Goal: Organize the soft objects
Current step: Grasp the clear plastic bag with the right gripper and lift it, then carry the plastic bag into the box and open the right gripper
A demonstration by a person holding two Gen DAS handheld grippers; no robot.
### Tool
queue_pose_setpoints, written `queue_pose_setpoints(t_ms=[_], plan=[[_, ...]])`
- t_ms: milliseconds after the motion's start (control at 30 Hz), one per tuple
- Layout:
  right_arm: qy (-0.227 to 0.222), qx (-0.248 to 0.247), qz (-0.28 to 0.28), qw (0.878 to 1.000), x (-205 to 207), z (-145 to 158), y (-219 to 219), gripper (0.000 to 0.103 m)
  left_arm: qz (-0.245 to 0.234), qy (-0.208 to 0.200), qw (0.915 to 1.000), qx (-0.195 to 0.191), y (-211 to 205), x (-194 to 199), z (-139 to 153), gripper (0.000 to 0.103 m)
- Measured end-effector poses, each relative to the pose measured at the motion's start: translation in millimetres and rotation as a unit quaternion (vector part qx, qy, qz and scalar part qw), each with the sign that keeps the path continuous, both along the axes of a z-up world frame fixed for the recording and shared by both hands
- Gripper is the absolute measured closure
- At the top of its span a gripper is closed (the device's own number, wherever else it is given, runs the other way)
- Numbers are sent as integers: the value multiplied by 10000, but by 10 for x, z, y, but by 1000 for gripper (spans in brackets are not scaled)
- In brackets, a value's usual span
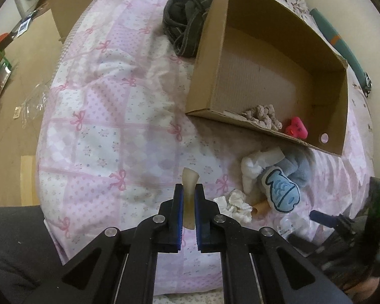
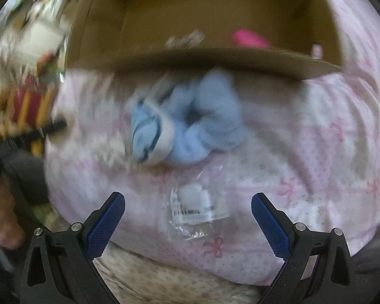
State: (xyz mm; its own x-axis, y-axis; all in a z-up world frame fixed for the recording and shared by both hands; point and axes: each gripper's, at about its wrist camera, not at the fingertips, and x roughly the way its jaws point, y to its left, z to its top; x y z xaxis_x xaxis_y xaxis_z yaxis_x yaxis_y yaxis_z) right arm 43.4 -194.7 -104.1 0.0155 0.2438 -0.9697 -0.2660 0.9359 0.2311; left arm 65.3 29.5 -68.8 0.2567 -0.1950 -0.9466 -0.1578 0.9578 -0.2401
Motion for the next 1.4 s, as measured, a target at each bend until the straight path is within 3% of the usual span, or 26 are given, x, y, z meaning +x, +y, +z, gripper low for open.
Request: queue_pose_setpoints(t_ms=[67, 167, 233, 267, 300, 333, 400, 667, 800, 1067, 1233, 1400], plan=[[54, -339, 283, 9990, -47, -107, 121, 0, -40, -19, 10000, 56, -26, 5, -4, 96], [148, -682, 488, 9964, -87, -234, 211, 15, -29, -51, 10000, 71, -39, 2, 1, 96], [220, -763, 518, 9955, -103, -286, 223, 19, -5, -66, 10000, 47, -30, 3, 5, 96], [236, -758, 528, 9954, -113, -292, 228, 29, 6, -72, 10000, 41, -28, 6, 9, 96], [227, -761, 526, 9955, -107, -291, 233, 50, 12, -75, 10000, 35, -25, 7, 11, 96], [199, -769, 498, 9956, -105, -278, 220, 61, 15, -82, 10000, 23, -22, 7, 12, 96], [187, -723, 419, 9963, -86, -267, 178, 74, 17, -95, 10000, 8, -20, 9, 17, 96], [56, 123, 673, 9976, -170, 28, 197, 75, 25, -135, 9999, 94, -11, -8, 41, 96], [48, 171, 909, 9957, -252, 49, 301, 75, 20, -151, 9997, 194, -20, -8, 49, 96], [-365, 828, 747, 9931, -203, 346, 192, 75, -67, -273, 9982, 522, -69, -44, 94, 96], [-1046, 1816, 505, 9765, -147, 794, 58, 75, 119, -484, 9983, 288, 17, -64, 335, 96], [-1680, 2113, 114, 9628, 0, 1138, -85, 75, 185, -927, 9950, 316, 34, 51, 730, 96]])
